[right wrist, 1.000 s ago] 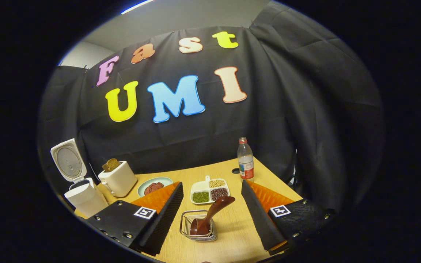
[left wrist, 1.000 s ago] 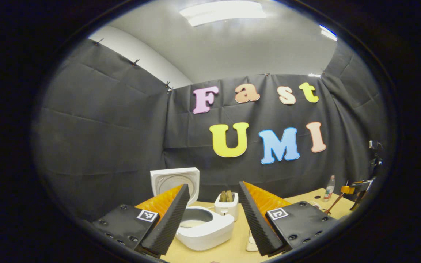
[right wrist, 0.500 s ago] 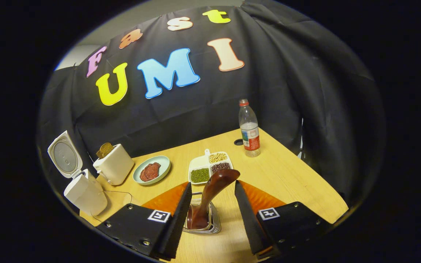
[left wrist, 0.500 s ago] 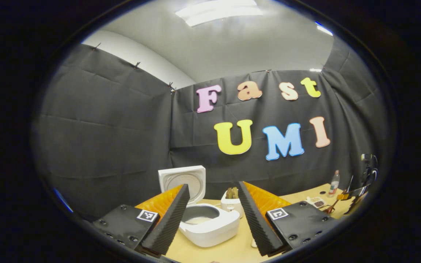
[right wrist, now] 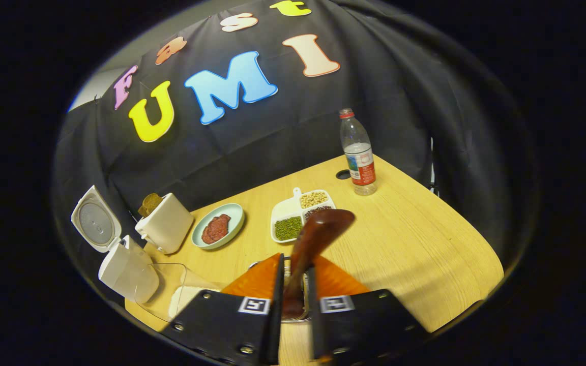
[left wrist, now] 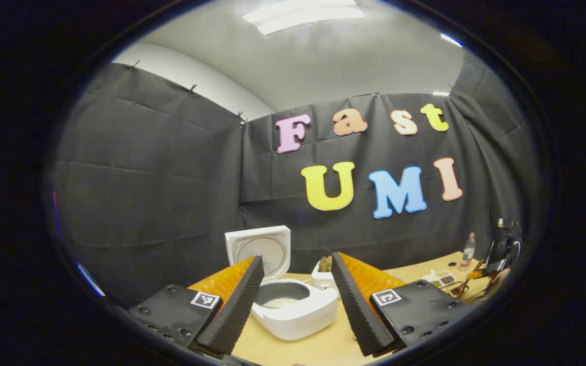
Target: Close the left gripper, press the button to open the rice cooker; take a wooden spoon from the chopstick holder with the right hand, scoop a spoonful of rice and pour it into the rice cooker, then put the wooden spoon back into the chopstick holder.
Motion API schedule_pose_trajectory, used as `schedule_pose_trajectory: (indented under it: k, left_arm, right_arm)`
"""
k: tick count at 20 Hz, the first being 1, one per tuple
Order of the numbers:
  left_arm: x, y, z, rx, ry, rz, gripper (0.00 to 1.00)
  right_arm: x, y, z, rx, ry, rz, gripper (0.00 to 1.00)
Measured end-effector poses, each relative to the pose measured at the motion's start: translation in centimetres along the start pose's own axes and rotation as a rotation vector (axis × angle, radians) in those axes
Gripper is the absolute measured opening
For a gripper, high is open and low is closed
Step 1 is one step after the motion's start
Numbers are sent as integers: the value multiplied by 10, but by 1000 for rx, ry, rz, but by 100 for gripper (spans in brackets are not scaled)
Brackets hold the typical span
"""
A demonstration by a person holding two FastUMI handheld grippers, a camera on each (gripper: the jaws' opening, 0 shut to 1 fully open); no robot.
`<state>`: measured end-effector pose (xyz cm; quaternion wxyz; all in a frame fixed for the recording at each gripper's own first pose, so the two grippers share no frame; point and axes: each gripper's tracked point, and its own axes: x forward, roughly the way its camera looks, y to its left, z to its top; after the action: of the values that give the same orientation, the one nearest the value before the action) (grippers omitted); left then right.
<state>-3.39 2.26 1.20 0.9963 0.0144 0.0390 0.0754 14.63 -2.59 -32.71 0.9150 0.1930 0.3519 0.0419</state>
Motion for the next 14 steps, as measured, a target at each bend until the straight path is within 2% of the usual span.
schedule_pose_trajectory:
  k: [1, 3, 4, 6, 8, 10, 14]
  left_arm:
    - [0, 2, 0, 1, 1, 2, 89]
    - [1, 5, 0, -5, 1, -2, 89]
    - [1, 7, -1, -7, -2, -5, 93]
    - [2, 14, -3, -13, -5, -6, 89]
    - [6, 18, -3, -28, -8, -14, 96]
    - [12, 23, -5, -47, -10, -27, 93]
    - [23, 31, -10, -68, -16, -63, 93]
  right_arm:
    - [-6, 3, 2, 14, -1, 5, 14]
    - [-11, 8, 4, -1, -7, 3, 11]
    - [-15, 11, 11, -17, -27, 1, 11]
    - [-25, 19, 23, -46, -63, -2, 11]
    - [-37, 27, 37, -68, -103, -8, 11]
    - [-50, 37, 50, -80, -141, -12, 11]
    - [-75, 66, 63, -73, -195, 11, 11]
